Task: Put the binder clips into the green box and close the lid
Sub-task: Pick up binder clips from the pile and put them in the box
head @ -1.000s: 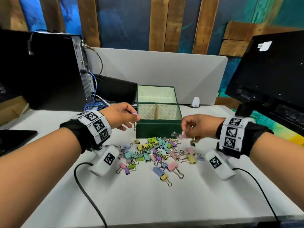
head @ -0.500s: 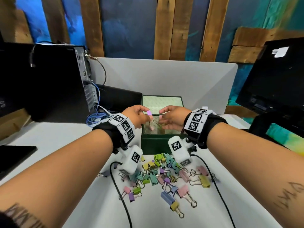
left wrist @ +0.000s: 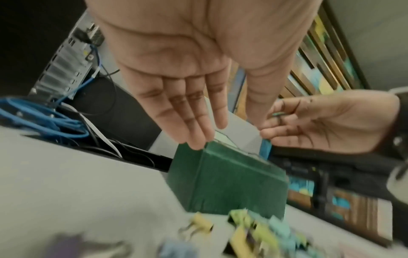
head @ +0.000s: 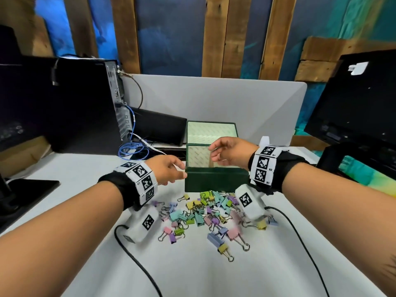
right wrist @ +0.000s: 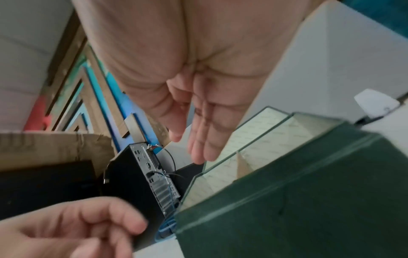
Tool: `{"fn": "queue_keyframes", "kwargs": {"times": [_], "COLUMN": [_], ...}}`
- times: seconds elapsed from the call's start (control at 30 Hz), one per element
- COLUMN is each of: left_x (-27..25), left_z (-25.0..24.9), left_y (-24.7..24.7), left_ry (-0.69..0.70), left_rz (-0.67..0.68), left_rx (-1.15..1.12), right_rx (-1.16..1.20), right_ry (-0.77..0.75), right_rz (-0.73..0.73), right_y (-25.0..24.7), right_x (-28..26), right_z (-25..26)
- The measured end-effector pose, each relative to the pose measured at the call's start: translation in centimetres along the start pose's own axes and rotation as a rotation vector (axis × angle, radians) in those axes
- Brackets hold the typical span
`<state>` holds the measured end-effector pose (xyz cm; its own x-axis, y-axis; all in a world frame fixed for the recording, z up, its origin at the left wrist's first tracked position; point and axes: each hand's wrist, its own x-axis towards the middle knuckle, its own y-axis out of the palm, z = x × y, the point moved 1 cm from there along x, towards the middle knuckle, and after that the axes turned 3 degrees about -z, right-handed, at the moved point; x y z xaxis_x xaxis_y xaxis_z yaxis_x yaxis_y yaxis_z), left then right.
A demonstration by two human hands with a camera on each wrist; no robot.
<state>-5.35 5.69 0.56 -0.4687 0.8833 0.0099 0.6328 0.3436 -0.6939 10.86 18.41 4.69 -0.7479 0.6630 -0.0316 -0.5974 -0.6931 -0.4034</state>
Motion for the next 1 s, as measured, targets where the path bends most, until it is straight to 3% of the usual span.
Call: {"fn": "queue_keyframes", "kwargs": {"times": [0.27, 0.4, 0.6, 0.83, 1.0], "left_x": [-5.3, -6.3, -5.9, -5.4, -5.1], "left_z": [1.2, 1.7, 2.0, 2.1, 2.2], "left_y": [1.1, 2.2, 3.0, 3.6, 3.5], "left_ry": [0.039, 0.1, 0.167, 0.103, 0.086], "left_rz": [0.308, 0.284, 0.255, 0.268, 0.251], "left_rx": [0.538, 0.645, 0.77, 0.758, 0.716], "right_rx": [-0.725, -0.973, -1.034, -1.147, -1.103], "right_ry": [-0.009, -0.04, -0.122, -0.152, -0.145], "right_rz": [0.179, 0.345, 0.509, 0.493, 0.459], "right_y": [0.3, 2.2, 5.3, 6.6, 6.8], "right_x": [-5.8, -8.3, -10.2, -9.7, -9.1], "right_z": [-2.0, -2.7, -3.7, -4.6, -4.6]}}
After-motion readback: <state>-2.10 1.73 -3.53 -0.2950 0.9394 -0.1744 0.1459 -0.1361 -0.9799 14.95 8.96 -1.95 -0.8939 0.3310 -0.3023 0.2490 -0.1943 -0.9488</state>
